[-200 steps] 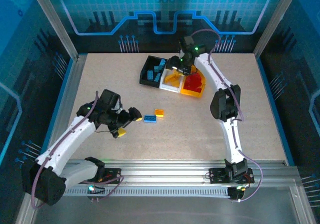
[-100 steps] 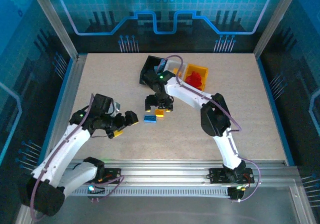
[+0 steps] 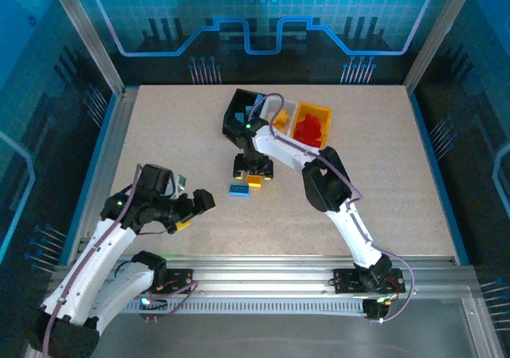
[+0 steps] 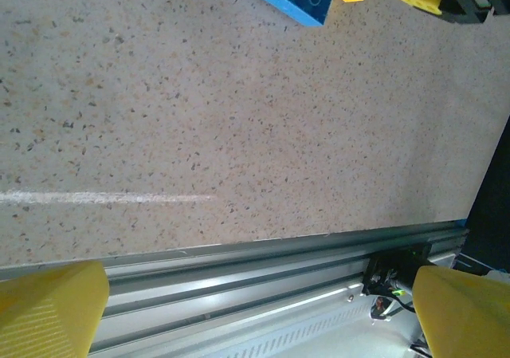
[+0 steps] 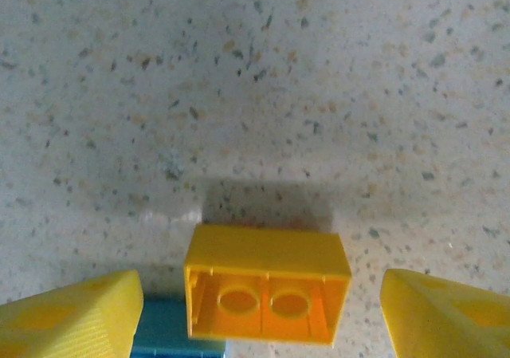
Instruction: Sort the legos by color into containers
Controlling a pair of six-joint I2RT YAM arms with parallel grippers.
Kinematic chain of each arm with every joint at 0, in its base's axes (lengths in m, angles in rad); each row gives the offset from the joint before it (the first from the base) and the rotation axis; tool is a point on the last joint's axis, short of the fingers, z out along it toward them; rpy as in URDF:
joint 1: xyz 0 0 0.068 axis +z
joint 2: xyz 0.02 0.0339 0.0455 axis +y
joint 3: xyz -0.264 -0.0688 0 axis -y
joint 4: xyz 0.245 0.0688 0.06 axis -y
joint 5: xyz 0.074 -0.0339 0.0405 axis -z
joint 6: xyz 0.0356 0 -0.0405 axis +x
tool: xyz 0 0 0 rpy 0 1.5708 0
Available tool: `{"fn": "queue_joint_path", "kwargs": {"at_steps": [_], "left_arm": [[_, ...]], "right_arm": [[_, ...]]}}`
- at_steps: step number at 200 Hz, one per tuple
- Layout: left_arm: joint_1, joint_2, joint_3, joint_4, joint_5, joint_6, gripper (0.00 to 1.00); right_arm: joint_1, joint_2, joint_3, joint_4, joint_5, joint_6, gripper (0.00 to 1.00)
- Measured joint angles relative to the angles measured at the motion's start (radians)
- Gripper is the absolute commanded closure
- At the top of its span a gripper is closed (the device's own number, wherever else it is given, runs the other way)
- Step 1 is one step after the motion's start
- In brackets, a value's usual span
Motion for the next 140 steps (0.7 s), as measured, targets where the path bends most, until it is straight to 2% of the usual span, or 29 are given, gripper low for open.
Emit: {"fn": "queue_joint_path", "kwargs": {"at_steps": [36,103,140], "left_arm": [[0.0,-0.014,-0.003,-0.021,0.0,-0.002,0.01],[0.0,-0.001,-0.003,-0.026,0.0,0.001,0.01],[0.0,0.026,-0.003,-0.026,0.0,0.01,0.01]], "right_arm": [[-0.018,0.034,0.016,-0.002,0.0,0.0,0.26],[-0.031,0.051,0.018,0.0,-0.009,0.011,0.47],[-0.031,0.051,0.018,0.004,-0.012,0.023,0.52]]}}
